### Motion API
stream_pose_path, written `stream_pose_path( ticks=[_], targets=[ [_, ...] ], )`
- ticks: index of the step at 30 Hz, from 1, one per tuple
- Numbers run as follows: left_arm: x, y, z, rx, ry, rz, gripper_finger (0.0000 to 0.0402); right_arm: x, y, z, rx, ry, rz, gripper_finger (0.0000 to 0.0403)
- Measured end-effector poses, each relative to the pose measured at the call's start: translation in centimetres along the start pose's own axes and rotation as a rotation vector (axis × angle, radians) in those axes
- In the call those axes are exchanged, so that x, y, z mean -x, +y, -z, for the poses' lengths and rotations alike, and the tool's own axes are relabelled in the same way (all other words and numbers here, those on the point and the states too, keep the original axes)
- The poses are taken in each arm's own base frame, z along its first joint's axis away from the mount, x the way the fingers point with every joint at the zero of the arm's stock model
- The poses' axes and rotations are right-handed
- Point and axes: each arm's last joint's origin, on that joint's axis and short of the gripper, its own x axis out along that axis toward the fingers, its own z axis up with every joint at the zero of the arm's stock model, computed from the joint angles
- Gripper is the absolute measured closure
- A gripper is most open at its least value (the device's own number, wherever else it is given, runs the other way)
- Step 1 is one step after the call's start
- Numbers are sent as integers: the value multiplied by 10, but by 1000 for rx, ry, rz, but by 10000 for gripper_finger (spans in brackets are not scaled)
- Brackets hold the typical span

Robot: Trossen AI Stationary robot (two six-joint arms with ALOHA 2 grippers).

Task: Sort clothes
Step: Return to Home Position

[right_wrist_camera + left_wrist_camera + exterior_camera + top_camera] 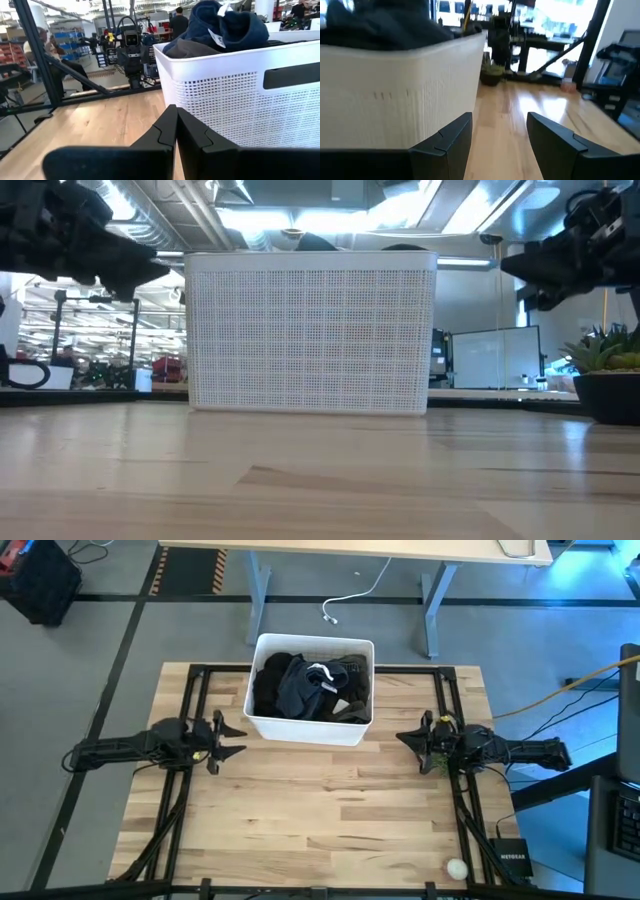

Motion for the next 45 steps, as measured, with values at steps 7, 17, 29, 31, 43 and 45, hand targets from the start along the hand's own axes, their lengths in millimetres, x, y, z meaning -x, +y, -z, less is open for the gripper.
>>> stream_pose_path(
  ticks=[7, 17, 29, 31, 43, 45],
  targets=[
    [0, 0, 4, 1, 47, -2, 218, 0, 0, 1, 15, 10, 0, 386],
    [0, 0, 4, 1, 49, -2, 218, 0, 0, 1, 15, 9, -1, 386],
    [0, 0, 4, 1, 49, -2, 218, 0, 0, 1, 15, 10, -1, 386],
    [0, 0, 4, 1, 49, -2, 218, 0, 0, 1, 15, 10, -1, 386],
    [0, 0, 4, 1, 50, -2, 218, 0, 0, 1, 15, 10, -2, 386],
    [0, 0, 4, 1, 50, -2, 218, 0, 0, 1, 15, 10, -2, 386]
  ],
)
